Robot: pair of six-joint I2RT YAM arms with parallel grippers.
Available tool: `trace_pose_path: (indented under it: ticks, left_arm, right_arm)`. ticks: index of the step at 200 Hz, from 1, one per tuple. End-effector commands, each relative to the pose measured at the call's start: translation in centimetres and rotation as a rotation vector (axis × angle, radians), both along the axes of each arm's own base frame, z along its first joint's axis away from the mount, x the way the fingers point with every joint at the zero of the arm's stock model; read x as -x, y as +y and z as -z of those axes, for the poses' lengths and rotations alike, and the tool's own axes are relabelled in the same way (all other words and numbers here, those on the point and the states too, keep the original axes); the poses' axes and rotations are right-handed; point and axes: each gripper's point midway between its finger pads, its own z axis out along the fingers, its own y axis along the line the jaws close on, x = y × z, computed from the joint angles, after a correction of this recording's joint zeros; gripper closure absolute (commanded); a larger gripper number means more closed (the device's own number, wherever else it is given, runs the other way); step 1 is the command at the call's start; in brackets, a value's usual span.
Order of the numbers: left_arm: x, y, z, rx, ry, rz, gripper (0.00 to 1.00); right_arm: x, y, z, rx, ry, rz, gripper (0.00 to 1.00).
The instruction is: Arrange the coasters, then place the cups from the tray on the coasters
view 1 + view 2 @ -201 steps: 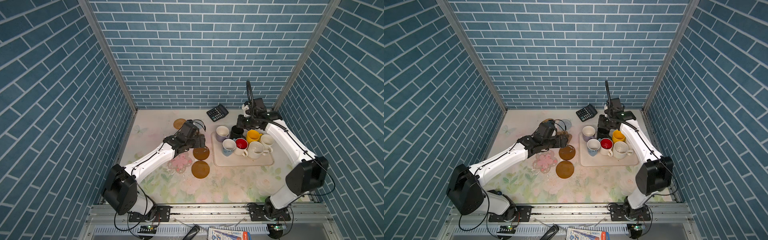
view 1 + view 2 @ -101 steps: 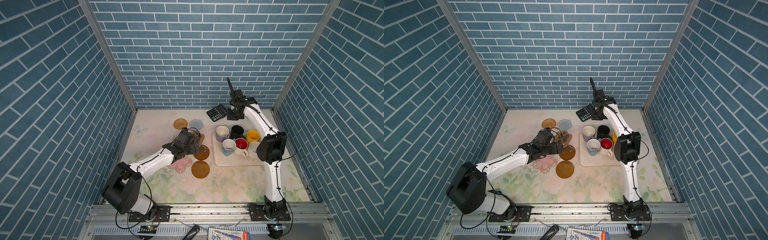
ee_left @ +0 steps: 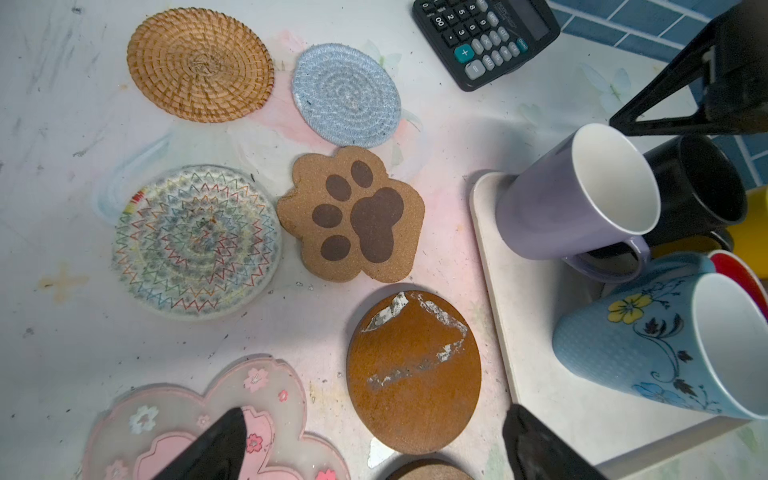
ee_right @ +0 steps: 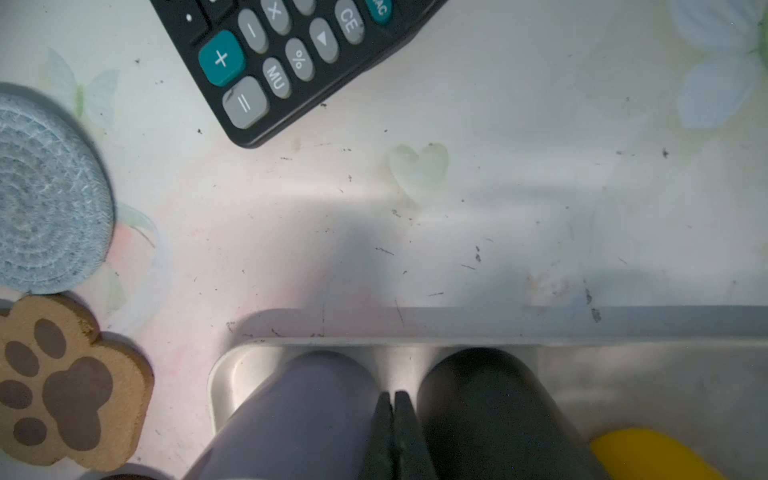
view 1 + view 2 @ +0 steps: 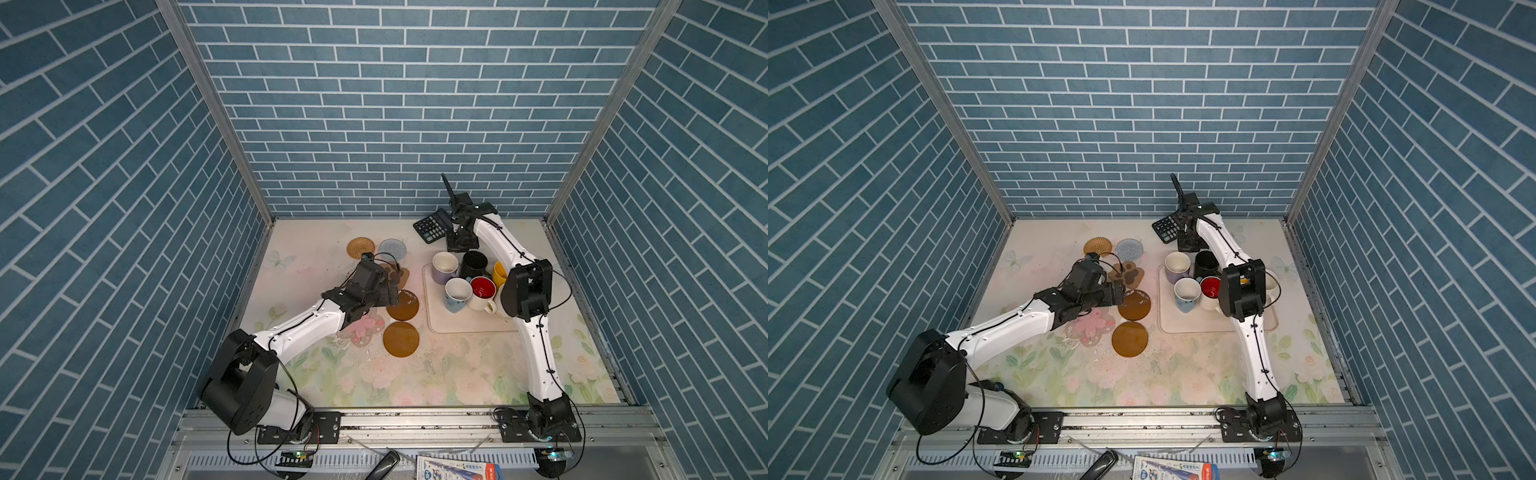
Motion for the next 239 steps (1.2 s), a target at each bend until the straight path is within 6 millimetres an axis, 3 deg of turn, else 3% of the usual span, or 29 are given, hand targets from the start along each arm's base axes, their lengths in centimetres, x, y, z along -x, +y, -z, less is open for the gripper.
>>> trace_pose_path:
  ticks: [1, 141, 239]
  left_arm:
    - [0.2, 0.7, 0.0, -0.021, -0.010, -0.007, 0.03]
    - [0.2, 1.0, 0.0, -0.032, -0.013, -0.017, 0.02]
    - [0.3, 1.2, 0.1, -0.035, -0.011, -0.020, 0.02]
  right_arm:
    - [0.0, 1.0, 0.2, -0.023, 0.012, 0.002, 1.00]
    - [0.7, 6.9, 1.0, -0.127, 0.016, -0.122, 1.00]
    - [3.4, 11.0, 1.2, -0.125, 0.031, -0.198, 1.00]
